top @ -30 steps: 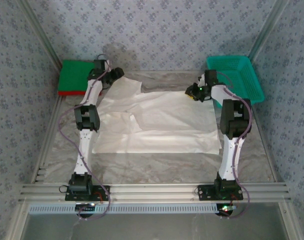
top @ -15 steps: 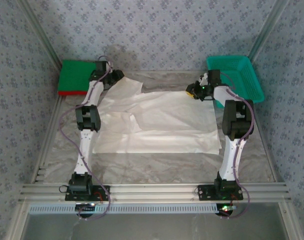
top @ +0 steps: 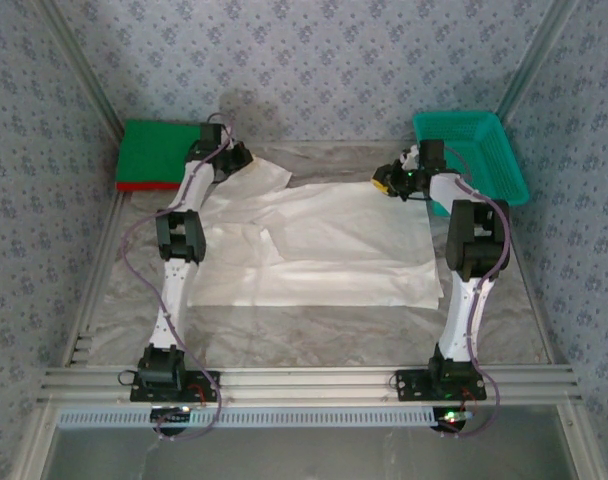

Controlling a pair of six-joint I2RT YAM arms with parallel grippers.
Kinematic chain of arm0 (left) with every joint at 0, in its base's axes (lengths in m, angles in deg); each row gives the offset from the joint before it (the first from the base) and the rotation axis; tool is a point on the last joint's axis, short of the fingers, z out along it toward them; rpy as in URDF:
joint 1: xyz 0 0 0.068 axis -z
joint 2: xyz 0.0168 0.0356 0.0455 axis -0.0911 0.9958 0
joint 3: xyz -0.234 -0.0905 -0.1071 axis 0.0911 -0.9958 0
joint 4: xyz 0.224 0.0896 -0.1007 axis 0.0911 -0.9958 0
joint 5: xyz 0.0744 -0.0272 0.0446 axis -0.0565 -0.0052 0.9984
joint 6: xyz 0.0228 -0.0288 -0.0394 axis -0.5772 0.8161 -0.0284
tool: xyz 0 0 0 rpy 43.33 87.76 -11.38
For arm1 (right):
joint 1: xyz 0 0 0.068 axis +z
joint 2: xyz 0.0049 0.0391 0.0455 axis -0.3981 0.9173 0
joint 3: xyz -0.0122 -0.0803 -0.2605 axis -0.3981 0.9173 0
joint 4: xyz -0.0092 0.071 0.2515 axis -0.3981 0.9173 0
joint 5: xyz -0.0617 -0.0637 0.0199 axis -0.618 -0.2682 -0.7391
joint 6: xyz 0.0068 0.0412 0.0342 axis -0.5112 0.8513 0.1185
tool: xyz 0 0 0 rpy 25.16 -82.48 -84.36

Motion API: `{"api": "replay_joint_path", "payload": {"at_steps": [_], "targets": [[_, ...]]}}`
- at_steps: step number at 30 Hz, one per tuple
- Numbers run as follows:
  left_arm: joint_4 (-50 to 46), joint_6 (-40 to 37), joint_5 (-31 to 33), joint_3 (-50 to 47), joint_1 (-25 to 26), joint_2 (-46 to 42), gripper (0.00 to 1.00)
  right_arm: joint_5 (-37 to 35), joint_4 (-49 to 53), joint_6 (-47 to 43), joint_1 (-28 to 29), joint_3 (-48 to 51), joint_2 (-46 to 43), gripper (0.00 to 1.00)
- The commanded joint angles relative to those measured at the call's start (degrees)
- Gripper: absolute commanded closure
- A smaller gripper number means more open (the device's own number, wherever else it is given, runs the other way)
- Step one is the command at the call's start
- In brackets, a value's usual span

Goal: Fold and stack the t-shirts

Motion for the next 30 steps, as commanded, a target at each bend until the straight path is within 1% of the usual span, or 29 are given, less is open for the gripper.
{"api": "replay_joint_path", "payload": {"at_steps": [1, 2, 4, 5, 6, 9, 15, 17, 18, 19, 20, 21, 22, 24, 25, 27, 28, 29, 30], "targets": [[-6.8, -5.5, 3.2, -0.6, 0.4, -5.8, 1.0, -0.2, 2.8, -2.0, 0.7, -0.8, -2.6, 0.74], [-7.0, -6.6, 4.0, -1.5, 0.3, -7.1, 1.0, -2.2, 6.0, -4.2, 1.2, -2.2, -2.5, 0.74], [-6.8, -8.5, 6.1, -4.2, 0.2, -9.8, 1.0, -8.5, 13.8, -10.7, 2.5, -6.1, -2.1, 0.74], [-6.2, -9.6, 6.6, -5.8, 0.0, -11.1, 1.0, -12.8, 17.2, -13.5, 3.2, -8.4, -1.7, 0.74], [-5.8, -10.5, 7.3, -7.1, -0.2, -12.2, 1.0, -16.3, 20.1, -14.6, 4.0, -10.6, -1.1, 0.74], [-5.7, -12.0, 8.6, -8.7, -1.1, -13.8, 1.0, -23.4, 28.3, -19.3, 5.4, -16.9, 1.4, 0.73], [-4.5, -13.1, 8.1, -7.3, -3.4, -13.3, 1.0, -33.9, 35.3, -24.4, 6.5, -28.1, 8.2, 0.73], [-4.6, -13.2, 7.2, -5.6, -3.8, -12.6, 1.0, -36.1, 39.3, -25.6, 6.3, -33.4, 11.2, 0.73], [-5.2, -13.4, 5.7, -3.9, -3.7, -11.9, 1.0, -36.4, 41.1, -25.6, 6.1, -35.9, 12.5, 0.72], [-6.3, -14.3, 5.0, -2.2, -3.3, -11.1, 0.91, -36.2, 41.6, -25.4, 5.9, -37.0, 13.1, 0.72], [-8.0, -16.5, 5.5, -0.3, -2.5, -10.5, 0.73, -35.9, 41.3, -25.2, 5.8, -37.2, 13.2, 0.72], [-10.1, -19.3, 6.9, 0.7, -1.4, -10.2, 0.59, -34.9, 40.5, -24.9, 5.8, -36.7, 13.1, 0.72], [-11.0, -21.2, 8.5, 0.6, -0.5, -10.3, 0.52, -33.8, 39.8, -24.6, 5.7, -36.4, 13.0, 0.72], [-12.1, -23.3, 11.9, 0.1, 1.0, -10.1, 0.33, -30.1, 37.7, -23.3, 5.6, -35.1, 12.6, 0.72], [-12.5, -23.7, 12.8, 0.0, 1.3, -9.7, 0.31, -28.2, 36.6, -22.7, 5.5, -34.4, 12.5, 0.72], [-13.2, -24.0, 14.4, 0.1, 1.7, -9.0, 0.32, -24.0, 34.4, -21.0, 5.2, -32.6, 12.0, 0.72], [-13.3, -24.1, 14.6, 0.1, 1.8, -8.7, 0.29, -22.4, 33.4, -20.5, 5.0, -31.7, 11.7, 0.72], [-13.3, -24.1, 15.0, 0.1, 1.9, -8.4, 0.24, -20.9, 32.2, -19.5, 4.9, -30.5, 11.3, 0.72], [-13.2, -23.8, 14.9, 0.1, 1.8, -8.0, 0.22, -19.2, 30.8, -18.7, 4.7, -29.1, 10.7, 0.72]]}}
